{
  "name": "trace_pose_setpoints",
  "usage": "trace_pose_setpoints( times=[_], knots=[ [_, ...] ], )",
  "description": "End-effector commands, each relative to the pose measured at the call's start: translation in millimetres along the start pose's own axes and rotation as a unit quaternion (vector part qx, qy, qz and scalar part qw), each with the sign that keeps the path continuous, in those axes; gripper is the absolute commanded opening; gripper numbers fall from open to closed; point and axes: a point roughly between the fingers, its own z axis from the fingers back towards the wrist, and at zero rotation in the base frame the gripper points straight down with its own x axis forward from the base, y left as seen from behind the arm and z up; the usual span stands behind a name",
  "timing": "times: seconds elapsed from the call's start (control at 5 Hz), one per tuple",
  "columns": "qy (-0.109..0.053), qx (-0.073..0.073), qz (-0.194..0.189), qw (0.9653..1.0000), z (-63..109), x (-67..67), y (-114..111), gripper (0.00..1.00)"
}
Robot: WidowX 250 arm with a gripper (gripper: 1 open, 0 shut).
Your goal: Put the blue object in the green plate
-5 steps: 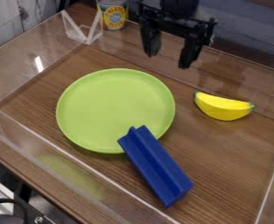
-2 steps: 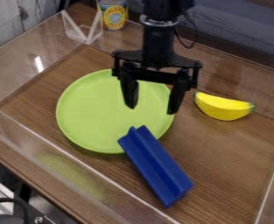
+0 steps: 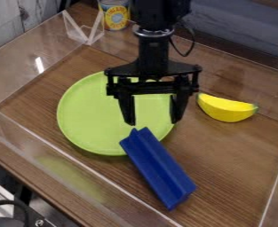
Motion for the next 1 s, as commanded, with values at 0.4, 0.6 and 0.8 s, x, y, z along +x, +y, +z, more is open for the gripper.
trace_pose_setpoints(
  times=[0.4,0.6,0.8],
  knots=[
    [-0.006,-0.037,0.107,0.9935,-0.4,-26.2,2,1.0],
    [0.0,-0.044,0.123,0.9914,-5.7,-34.9,0,1.0],
    [0.003,-0.046,0.126,0.991,-9.5,-34.6,2,1.0]
  ],
)
